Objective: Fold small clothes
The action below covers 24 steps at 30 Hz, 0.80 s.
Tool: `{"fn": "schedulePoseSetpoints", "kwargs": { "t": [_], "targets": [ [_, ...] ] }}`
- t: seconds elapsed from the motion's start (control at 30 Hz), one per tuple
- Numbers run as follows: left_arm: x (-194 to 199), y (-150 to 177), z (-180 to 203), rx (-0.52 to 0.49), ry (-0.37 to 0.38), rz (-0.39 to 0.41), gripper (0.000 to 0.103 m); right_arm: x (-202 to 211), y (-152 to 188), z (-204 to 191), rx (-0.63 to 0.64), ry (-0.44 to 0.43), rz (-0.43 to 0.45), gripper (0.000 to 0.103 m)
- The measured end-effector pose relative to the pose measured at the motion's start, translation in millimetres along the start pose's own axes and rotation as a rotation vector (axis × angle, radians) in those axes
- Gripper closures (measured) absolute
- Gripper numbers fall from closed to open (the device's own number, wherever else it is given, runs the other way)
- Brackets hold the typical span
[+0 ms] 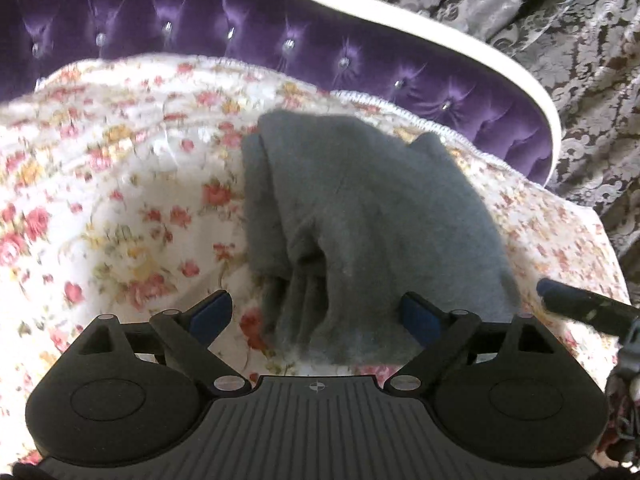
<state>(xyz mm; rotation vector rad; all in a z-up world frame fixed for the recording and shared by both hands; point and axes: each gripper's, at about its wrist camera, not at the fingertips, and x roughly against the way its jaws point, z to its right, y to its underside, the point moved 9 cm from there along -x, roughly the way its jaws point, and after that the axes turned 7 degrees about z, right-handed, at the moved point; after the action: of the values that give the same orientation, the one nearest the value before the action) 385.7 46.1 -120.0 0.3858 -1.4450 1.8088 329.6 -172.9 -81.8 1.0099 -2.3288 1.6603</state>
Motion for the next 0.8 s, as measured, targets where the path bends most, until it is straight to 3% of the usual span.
{"fn": "schedulePoseSetpoints", "kwargs": {
  "t": [0.13, 0.3, 0.63, 0.67, 0.7, 0.73, 0.8],
  "targets": [
    [-9, -1, 1, 0.011, 0.014, 0.009, 0.011, -10, -5, 14, -0.120, -0.047, 0.001, 0.018],
    [-18, -8, 4, 0.036, 0.062, 0.021, 0.011, -36, -10, 27, -0.168, -0.071, -0.023, 0.018],
    [-37, -16, 17, 0.051, 0.176, 0.019, 0.012, -92, -13, 37, -0.355, -0.203, -0.069, 0.016],
    [-39, -17, 18, 0.062, 0.192, 0.018, 0.014, -96, -15, 35, -0.367, -0.214, -0.068, 0.016],
    [-40, -18, 19, 0.078, 0.210, 0.017, 0.031, -99, -16, 34, -0.373, -0.225, -0.069, 0.016],
    [-42, -19, 19, 0.105, 0.232, 0.009, 0.059, -104, -17, 32, -0.378, -0.238, -0.074, 0.016],
    [-46, -18, 19, 0.200, 0.291, -0.029, 0.064, -108, -18, 31, -0.372, -0.240, -0.088, 0.029]
  ]
}}
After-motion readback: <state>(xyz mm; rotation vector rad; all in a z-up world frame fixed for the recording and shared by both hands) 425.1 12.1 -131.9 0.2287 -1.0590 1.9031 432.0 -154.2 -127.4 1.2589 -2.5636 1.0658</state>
